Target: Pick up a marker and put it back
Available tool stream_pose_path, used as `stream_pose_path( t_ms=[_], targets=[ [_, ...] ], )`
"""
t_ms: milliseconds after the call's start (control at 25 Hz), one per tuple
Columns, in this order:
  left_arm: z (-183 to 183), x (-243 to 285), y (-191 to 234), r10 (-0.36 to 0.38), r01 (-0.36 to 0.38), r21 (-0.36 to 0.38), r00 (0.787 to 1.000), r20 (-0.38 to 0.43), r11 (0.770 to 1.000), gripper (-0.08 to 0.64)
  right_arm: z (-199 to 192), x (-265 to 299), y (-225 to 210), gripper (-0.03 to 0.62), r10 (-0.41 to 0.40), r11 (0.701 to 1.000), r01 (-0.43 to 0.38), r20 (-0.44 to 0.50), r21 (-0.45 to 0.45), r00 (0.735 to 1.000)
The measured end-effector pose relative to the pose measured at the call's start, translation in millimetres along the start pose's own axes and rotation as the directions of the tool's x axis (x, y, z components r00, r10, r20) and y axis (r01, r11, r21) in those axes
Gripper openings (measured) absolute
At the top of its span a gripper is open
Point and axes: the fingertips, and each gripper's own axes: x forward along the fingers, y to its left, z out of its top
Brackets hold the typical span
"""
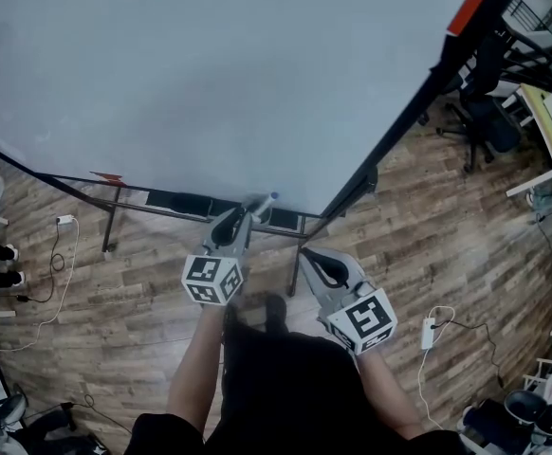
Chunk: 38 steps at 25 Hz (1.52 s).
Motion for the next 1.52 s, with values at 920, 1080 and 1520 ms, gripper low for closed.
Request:
stream_pose_path(
  t_ms=[920,1080,1520],
  targets=[
    [111.1,-110.3,-14.0,-0.109,0.102,0.046,0.973,0.203,0.994,0.075,30.7,-34.2,36.7,0.003,-0.17,0.984,0.158,0.156,0.083,0.973],
    [105.5,-143.6,-12.6,-0.134,0.125,0.058,0.973,0.19,0.99,0.075,23.8,-37.4,69.0,0.003,-0.192,0.979,0.179,0.153,0.099,0.969],
    [79.3,-245.7,-12.9,-0.169,0.159,0.065,0.967,0.191,0.985,0.075,7.5,-59.7,169.9,0.003,-0.214,0.976,0.205,0.134,0.079,0.968]
  ],
)
